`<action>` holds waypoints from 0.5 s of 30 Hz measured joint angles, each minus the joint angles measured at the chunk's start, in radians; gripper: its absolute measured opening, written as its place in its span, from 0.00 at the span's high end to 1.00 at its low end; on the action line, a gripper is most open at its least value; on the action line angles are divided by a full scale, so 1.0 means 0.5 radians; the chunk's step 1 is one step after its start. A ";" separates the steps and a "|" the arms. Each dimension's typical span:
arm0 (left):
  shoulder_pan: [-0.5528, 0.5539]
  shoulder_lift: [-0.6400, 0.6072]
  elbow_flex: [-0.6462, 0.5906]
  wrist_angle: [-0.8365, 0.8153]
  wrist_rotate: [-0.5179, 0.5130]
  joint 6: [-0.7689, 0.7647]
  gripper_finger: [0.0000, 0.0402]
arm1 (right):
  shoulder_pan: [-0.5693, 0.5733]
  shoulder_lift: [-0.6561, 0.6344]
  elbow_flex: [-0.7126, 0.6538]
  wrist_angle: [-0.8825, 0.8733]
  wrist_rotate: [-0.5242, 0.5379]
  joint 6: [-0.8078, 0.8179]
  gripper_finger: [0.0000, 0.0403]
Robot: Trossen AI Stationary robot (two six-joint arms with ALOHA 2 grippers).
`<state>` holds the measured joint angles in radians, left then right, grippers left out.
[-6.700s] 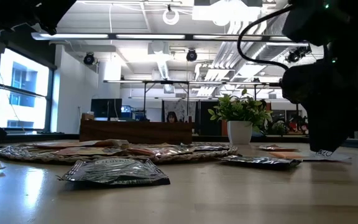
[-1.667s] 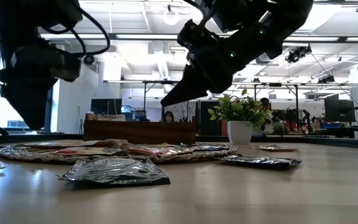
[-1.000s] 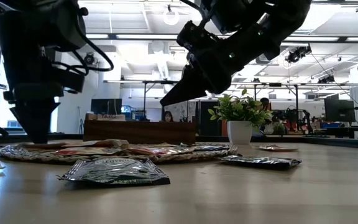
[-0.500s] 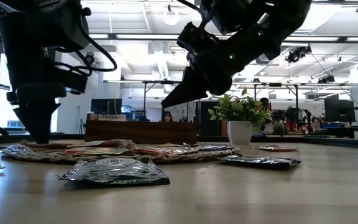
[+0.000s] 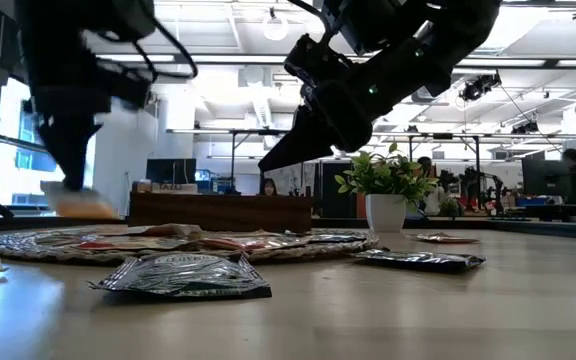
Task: Pick & Place Tea
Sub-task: Put the white tea packet into the left compartment of the wooden organizer
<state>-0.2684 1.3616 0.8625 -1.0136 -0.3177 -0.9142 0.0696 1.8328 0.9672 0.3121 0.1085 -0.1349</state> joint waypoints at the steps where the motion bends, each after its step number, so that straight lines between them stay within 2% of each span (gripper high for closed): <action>1: 0.000 0.002 0.058 -0.050 -0.089 0.061 1.00 | 0.000 0.000 0.000 0.003 0.000 0.000 0.97; 6: 0.066 0.001 0.219 -0.103 -0.488 0.503 1.00 | 0.000 0.000 0.000 0.014 -0.022 0.000 0.97; 11: 0.275 -0.002 0.243 0.025 -0.843 0.988 1.00 | 0.000 0.000 0.000 0.014 -0.023 -0.007 0.97; 15: 0.458 0.012 0.245 0.156 -0.967 1.345 1.00 | 0.000 0.000 0.000 0.014 -0.023 -0.007 0.97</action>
<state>-0.0393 1.3677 0.9848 -0.9355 -0.8012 -0.2417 0.0696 1.8328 0.9672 0.3190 0.0971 -0.1386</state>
